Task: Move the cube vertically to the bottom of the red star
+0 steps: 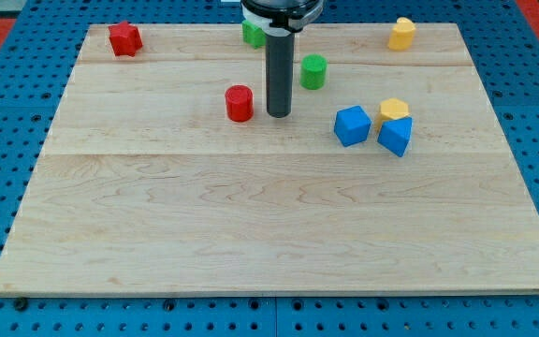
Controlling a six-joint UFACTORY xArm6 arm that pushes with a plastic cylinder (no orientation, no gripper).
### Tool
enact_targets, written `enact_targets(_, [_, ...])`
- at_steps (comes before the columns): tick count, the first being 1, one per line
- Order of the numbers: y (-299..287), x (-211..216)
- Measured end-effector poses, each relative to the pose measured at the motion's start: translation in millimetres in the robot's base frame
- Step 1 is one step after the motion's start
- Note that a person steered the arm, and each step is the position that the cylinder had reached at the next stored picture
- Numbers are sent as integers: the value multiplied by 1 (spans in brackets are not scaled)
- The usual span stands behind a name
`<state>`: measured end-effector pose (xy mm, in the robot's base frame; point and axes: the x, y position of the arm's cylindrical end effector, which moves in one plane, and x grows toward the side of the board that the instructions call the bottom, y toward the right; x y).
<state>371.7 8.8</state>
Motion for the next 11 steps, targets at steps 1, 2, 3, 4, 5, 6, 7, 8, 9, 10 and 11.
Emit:
enact_targets(1, [-2, -2])
enact_targets(2, [35, -17])
enact_targets(3, [78, -8])
enact_targets(4, [113, 25])
enact_targets(5, [133, 24])
enact_targets(6, [139, 69])
enact_targets(7, [93, 69])
enact_targets(8, [15, 97])
enact_targets(9, [65, 84])
enact_targets(10, [39, 150])
enact_targets(11, [-39, 120])
